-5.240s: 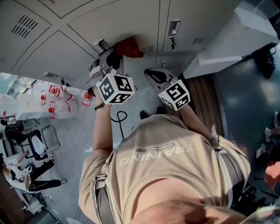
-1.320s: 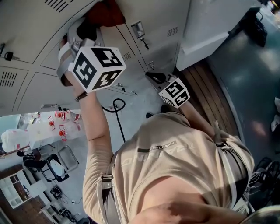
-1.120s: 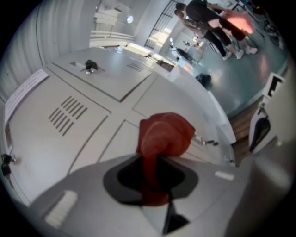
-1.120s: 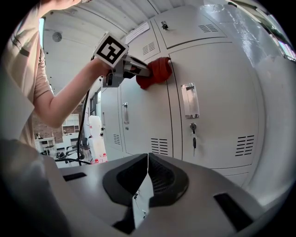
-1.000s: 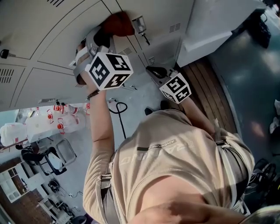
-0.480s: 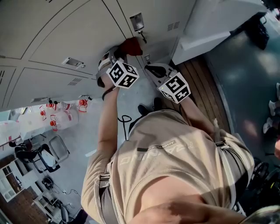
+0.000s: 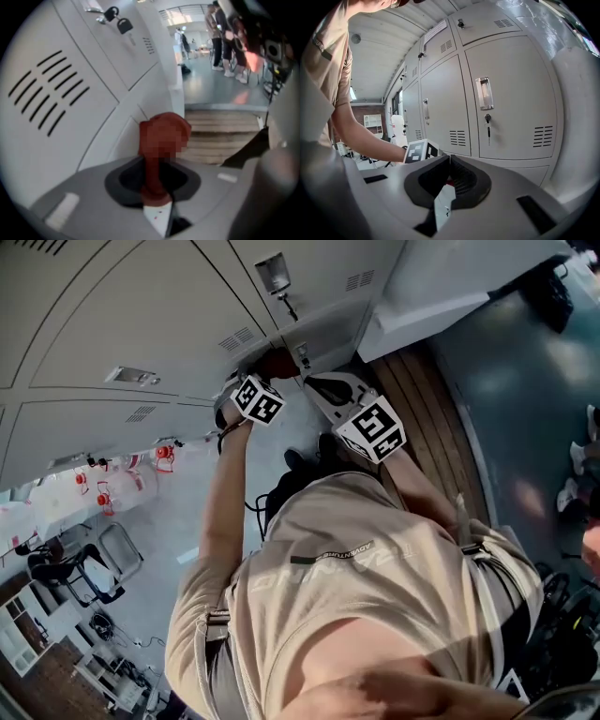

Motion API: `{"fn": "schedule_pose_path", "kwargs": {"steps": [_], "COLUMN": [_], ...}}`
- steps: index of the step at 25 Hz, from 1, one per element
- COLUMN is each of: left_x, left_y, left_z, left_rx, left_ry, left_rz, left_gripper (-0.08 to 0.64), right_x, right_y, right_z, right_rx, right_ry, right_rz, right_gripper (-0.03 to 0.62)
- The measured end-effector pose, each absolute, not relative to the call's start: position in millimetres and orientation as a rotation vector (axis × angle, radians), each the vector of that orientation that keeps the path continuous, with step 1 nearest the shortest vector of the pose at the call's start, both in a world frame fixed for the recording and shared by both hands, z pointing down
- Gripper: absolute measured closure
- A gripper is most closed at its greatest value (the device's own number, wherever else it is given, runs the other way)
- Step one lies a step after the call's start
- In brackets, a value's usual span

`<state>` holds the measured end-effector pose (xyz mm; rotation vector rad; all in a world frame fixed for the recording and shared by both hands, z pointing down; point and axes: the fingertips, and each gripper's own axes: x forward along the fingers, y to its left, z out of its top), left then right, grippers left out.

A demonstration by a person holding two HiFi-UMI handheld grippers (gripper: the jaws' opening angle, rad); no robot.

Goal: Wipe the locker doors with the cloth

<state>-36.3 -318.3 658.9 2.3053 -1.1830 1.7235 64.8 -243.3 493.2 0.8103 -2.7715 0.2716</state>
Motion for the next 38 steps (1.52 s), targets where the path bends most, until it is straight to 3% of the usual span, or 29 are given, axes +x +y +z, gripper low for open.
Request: {"fn": "schedule_pose_path", "kwargs": {"steps": [6,12,17,22,31,38], "left_x": [-31.3,-48.8,-93.5,-134.8,-207.9,-237.6], "left_y": [-259.8,-217.5,-201.7,-166.4,-102.9,-80.0], "left_z": [658.0,600.6,544.0,507.8,452.1,432.5], "left_rx": [2.299,2.271,2.158,2.227,2.206,2.309], "left_ry": [-1.282,-1.495,-1.695,-1.874,-1.977,-1.939], "left_rz": [1.366,1.07,0.539,0.59,0.234,0.136], "left_gripper": [0.476,0.476,0.476,0.476,0.476,0.476], "right_x": [60.6,39.9,10.4,-29.2,-99.1,-133.3], "right_y": [-242.5,-230.7,-212.2,-183.0,-121.1,-83.5], "right_z": [508.8,498.5,469.8,456.9,434.2,422.8], "right_rx": [0.789,0.771,0.721,0.659,0.762,0.912], "right_ry": [-2.793,-2.85,-2.926,-2.923,-2.911,-2.888], "right_rz": [0.289,0.213,0.094,0.02,-0.015,0.012], "right_gripper": [0.577,0.578,0.578,0.578,0.578,0.578]}}
